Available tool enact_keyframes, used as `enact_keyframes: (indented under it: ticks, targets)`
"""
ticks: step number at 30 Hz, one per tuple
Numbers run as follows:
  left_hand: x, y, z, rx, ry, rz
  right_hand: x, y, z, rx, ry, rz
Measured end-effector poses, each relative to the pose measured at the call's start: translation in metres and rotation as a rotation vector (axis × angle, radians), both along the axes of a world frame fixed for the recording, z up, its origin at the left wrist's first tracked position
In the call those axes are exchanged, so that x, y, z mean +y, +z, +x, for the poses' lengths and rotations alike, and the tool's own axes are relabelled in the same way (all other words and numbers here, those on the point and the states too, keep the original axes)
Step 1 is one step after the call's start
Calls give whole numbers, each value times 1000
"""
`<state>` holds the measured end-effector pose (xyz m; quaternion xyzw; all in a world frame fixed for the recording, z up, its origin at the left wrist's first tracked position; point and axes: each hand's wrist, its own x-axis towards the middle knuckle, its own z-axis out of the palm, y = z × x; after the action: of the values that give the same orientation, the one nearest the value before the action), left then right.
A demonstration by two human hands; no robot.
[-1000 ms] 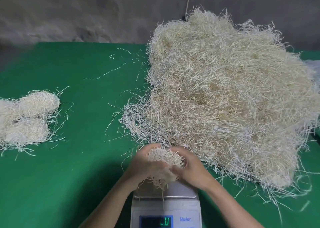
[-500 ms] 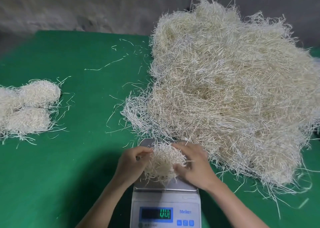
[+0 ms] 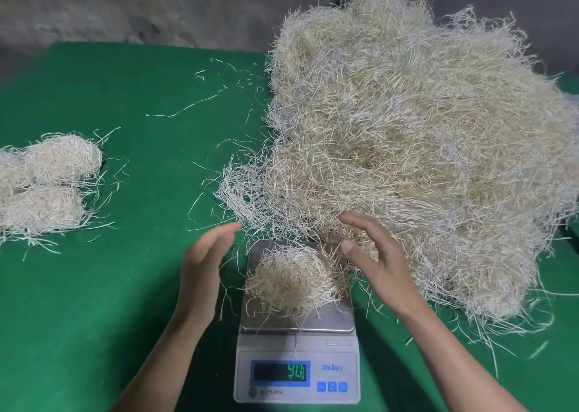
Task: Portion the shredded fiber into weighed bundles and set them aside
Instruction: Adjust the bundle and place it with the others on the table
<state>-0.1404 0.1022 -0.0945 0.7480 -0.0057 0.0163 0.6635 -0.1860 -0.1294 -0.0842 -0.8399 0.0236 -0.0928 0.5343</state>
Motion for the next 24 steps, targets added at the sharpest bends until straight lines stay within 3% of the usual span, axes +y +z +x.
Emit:
enact_keyframes:
  ticks: [24]
  targets:
    - [-3, 11, 1, -6, 34, -25, 7, 6, 0, -24, 20, -19]
